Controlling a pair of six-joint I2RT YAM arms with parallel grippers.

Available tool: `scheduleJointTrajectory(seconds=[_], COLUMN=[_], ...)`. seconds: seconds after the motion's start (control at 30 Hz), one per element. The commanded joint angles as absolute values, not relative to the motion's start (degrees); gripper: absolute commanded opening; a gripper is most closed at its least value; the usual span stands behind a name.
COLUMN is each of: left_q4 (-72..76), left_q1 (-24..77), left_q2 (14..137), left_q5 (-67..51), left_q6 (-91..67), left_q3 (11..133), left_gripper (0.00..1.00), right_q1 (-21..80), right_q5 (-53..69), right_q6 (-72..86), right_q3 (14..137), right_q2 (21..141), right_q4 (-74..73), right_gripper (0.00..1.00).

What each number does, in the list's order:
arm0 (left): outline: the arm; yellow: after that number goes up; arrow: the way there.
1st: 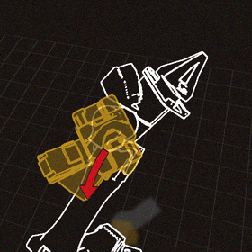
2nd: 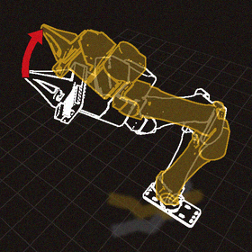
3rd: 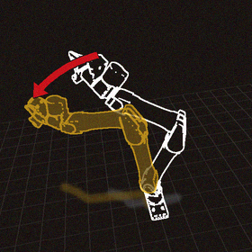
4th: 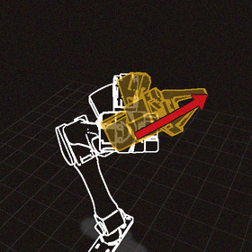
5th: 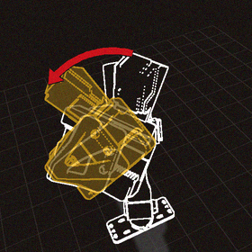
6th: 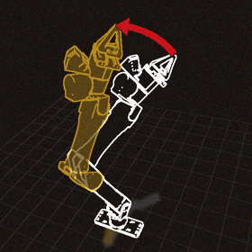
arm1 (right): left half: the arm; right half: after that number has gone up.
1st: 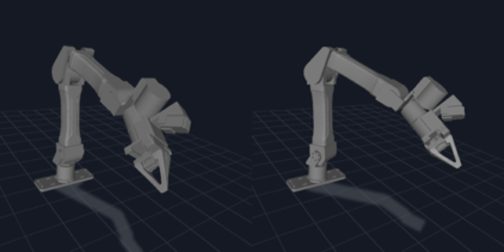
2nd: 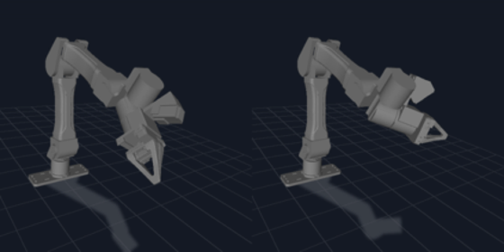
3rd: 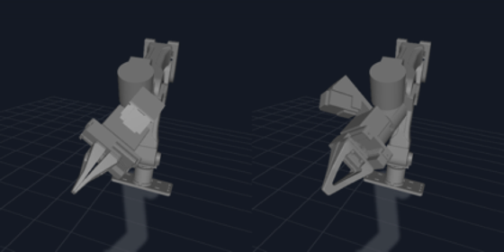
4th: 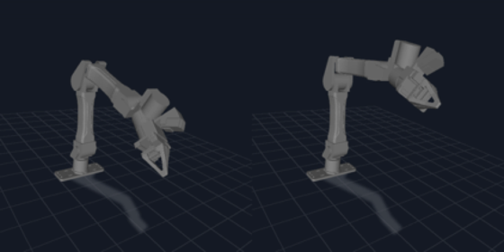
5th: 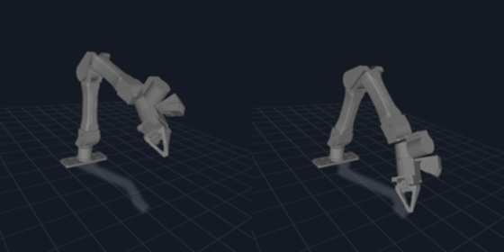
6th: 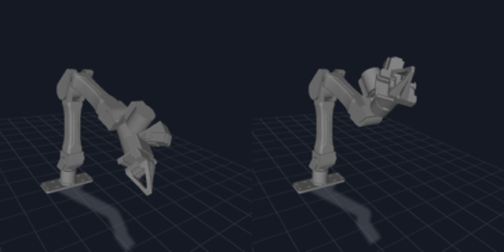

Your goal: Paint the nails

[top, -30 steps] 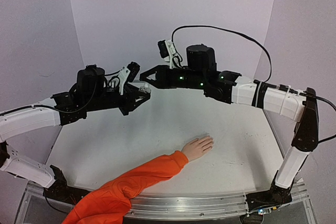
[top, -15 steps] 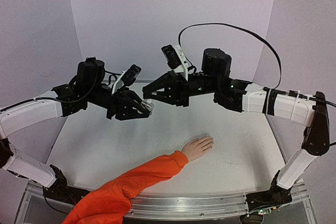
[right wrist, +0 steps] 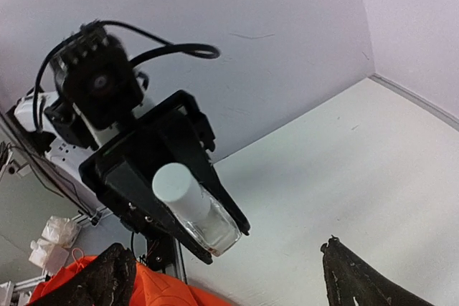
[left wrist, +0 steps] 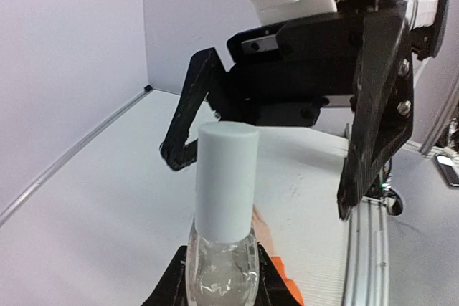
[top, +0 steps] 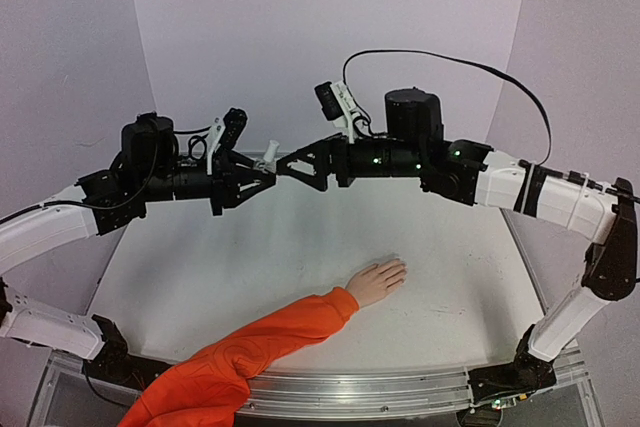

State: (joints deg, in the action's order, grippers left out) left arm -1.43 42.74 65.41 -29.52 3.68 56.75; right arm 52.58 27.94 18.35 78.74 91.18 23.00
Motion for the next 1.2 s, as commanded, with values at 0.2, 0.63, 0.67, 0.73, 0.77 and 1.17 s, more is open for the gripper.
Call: scheduleJointTrajectory(seconds=[0.2,0.63,0.67,0.73,0.77,1.17], left_q4=[-3.0,-5.9,-6.0,-6.2,-6.3,-6.9], left_q1=[44.3,46.1,46.1,46.1,46.1,46.2], left_q2=[64.0,64.8,65.0,65.2,65.2,65.6], left_q5=[-16.2,-13.2,-13.2,-13.1,-13.1,-13.4], left_q6=[11.9,15.0,15.0,15.1,15.1,14.8], left_q3=[56.3,56.9,57.0,57.1,57.2,57.6], left_gripper=[0.00,0.00,0.00,0.00,0.00,0.00], right_q1=[52.4,52.6,52.6,52.7,52.7,52.7], right_q5=[26.0,28.3,28.3,28.4,28.6,30.1], right_q6=[23.0,22.1,22.0,21.9,22.0,21.5], right_q3=[91.9,96.8,96.7,96.7,96.7,96.6], right_q2=[95.7,101.1,101.2,101.2,101.2,102.2], right_q4=[13.1,12.0,12.0,12.0,12.0,12.0], right_gripper=[0.76,0.35,0.33,0.28,0.26,0.21])
